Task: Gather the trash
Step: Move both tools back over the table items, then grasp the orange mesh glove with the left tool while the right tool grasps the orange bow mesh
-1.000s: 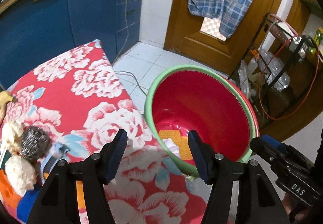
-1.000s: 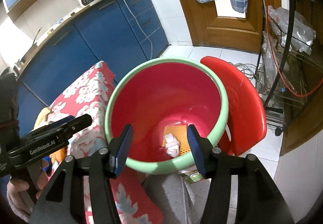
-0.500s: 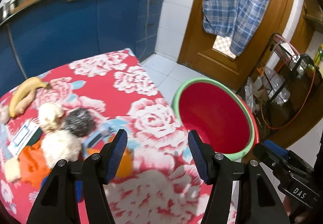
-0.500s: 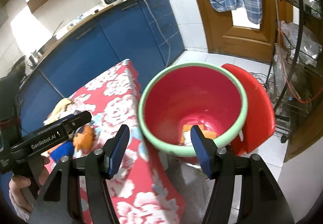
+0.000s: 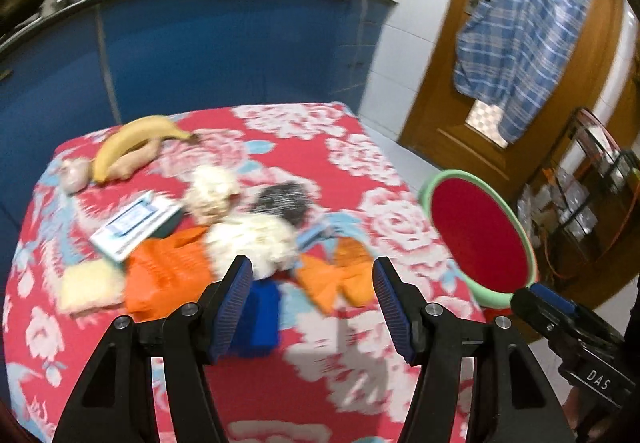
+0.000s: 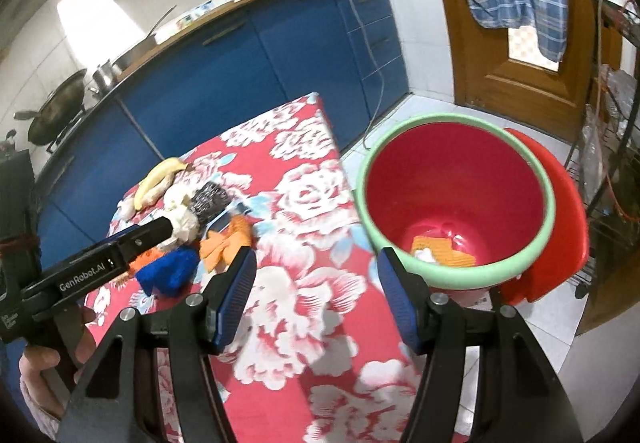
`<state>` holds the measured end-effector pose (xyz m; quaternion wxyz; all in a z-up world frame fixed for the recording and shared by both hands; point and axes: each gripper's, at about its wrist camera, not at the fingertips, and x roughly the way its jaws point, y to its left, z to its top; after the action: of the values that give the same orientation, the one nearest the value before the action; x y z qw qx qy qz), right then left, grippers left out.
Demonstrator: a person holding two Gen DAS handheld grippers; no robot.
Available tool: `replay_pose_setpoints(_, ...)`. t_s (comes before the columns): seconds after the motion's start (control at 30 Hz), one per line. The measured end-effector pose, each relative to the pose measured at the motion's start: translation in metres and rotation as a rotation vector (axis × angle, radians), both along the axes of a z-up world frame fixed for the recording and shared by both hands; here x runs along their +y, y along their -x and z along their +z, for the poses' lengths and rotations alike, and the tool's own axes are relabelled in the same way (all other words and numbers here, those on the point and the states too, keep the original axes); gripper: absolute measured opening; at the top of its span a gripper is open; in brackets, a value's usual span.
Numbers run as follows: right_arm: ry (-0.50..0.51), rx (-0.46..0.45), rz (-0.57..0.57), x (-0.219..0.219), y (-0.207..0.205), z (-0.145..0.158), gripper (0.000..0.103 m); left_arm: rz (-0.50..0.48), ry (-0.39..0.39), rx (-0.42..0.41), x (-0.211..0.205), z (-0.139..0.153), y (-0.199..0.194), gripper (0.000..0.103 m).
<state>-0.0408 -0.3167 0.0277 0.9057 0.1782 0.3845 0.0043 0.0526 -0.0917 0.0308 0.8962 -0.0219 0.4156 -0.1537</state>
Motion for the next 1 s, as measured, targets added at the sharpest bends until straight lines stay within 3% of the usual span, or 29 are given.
replay_pose_setpoints(0.43, 0.03, 0.044, 0.088, 0.042, -0.02, -0.017, 0.065, 0.179, -0.012, 0.033, 0.067, -0.031, -0.008, 0.064)
replay_pose_setpoints(0.77, 0.061, 0.078, 0.144, 0.067, -0.047, -0.032, 0.065, 0.245, 0.001, 0.082, 0.095, -0.052, -0.022, 0.064)
replay_pose_setpoints(1.0, 0.072, 0.099, 0.172, 0.078, -0.067, -0.042, 0.065, 0.215, 0.041, 0.128, 0.093, -0.066, -0.03, 0.041)
